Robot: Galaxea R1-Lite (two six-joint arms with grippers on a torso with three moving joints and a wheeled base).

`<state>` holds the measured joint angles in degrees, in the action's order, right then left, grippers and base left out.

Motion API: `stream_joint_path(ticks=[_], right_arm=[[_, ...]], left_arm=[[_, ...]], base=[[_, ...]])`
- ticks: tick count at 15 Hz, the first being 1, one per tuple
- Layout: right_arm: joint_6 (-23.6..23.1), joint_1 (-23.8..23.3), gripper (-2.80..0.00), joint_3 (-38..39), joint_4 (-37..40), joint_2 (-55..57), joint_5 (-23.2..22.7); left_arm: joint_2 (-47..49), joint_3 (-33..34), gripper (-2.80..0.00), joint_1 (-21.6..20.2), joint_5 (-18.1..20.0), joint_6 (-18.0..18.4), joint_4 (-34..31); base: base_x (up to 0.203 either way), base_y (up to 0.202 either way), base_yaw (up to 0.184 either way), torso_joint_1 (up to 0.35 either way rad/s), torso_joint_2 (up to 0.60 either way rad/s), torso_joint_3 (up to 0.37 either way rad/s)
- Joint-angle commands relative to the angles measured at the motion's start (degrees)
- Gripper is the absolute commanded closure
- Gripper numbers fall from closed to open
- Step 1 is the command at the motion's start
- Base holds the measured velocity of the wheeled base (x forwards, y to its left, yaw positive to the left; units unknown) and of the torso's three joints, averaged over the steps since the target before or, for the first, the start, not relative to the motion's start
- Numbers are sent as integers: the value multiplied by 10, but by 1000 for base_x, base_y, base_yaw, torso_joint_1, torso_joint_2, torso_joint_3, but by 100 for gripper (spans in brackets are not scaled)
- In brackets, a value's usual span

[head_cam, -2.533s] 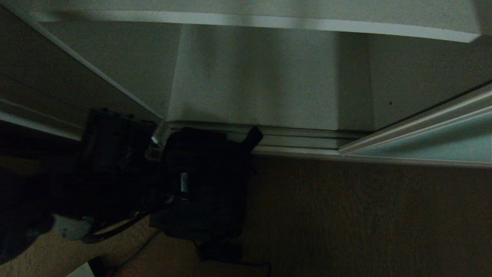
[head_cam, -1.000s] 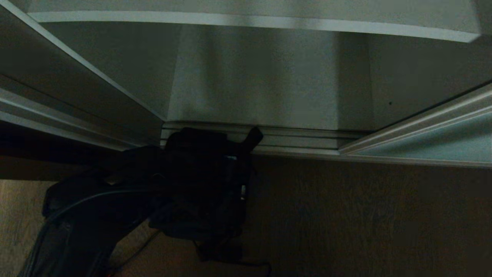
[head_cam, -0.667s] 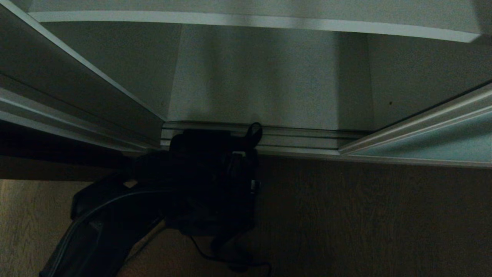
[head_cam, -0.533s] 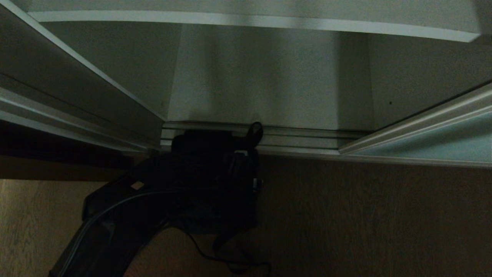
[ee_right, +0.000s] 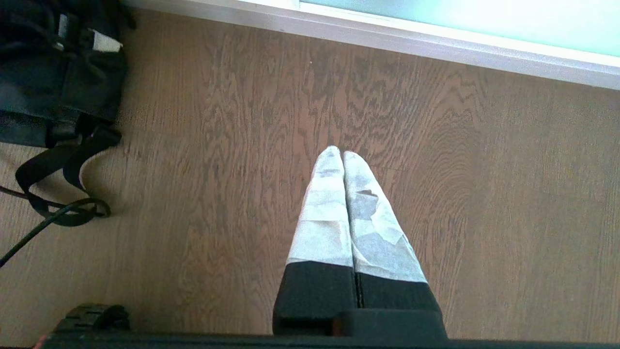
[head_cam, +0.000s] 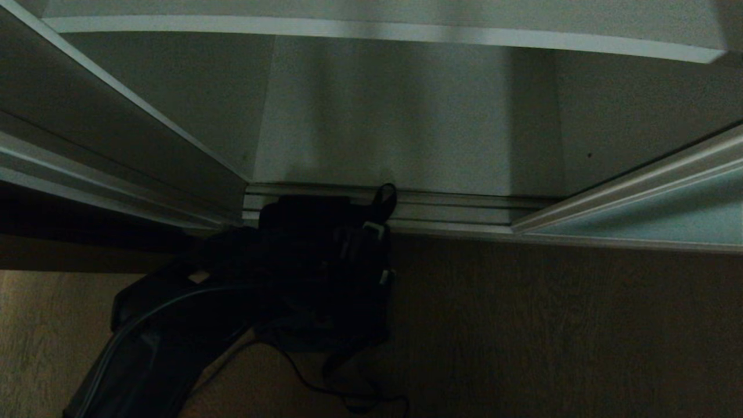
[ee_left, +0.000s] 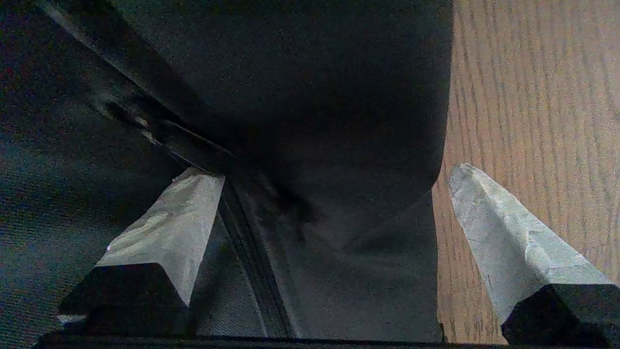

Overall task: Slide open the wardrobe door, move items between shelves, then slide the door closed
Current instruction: Place the bag on the higher shelf

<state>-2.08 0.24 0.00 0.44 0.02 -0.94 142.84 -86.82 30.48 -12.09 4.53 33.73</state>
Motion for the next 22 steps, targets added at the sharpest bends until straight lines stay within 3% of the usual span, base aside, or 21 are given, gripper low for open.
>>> stream_joint_path(ticks=[1, 3, 6, 9, 14, 16, 22], right_arm=[[0, 0, 0, 0, 0, -1, 0], [0, 0, 0, 0, 0, -1, 0], [0, 0, 0, 0, 0, -1, 0], [0, 0, 0, 0, 0, -1, 0], [0, 0, 0, 0, 0, -1, 0], [0, 0, 0, 0, 0, -1, 0], [0, 0, 0, 0, 0, -1, 0]], left_arm=[[-21, 9, -280, 0, -3, 1, 0], [-58, 49, -280, -2, -11, 12, -6], [-122, 133, -280, -15, -70, 31, -34], [-176, 171, -280, -39, -87, -57, -51], [-183, 218, -280, -126, -91, -77, -63], [-166, 219, -280, -151, -88, -108, -63], [-160, 237, -280, -171, -65, -155, -65]], base=[[0, 0, 0, 0, 0, 0], [0, 0, 0, 0, 0, 0], [0, 0, 0, 0, 0, 0], [0, 0, 0, 0, 0, 0], [0, 0, 0, 0, 0, 0], [0, 0, 0, 0, 0, 0], [0, 0, 0, 0, 0, 0]])
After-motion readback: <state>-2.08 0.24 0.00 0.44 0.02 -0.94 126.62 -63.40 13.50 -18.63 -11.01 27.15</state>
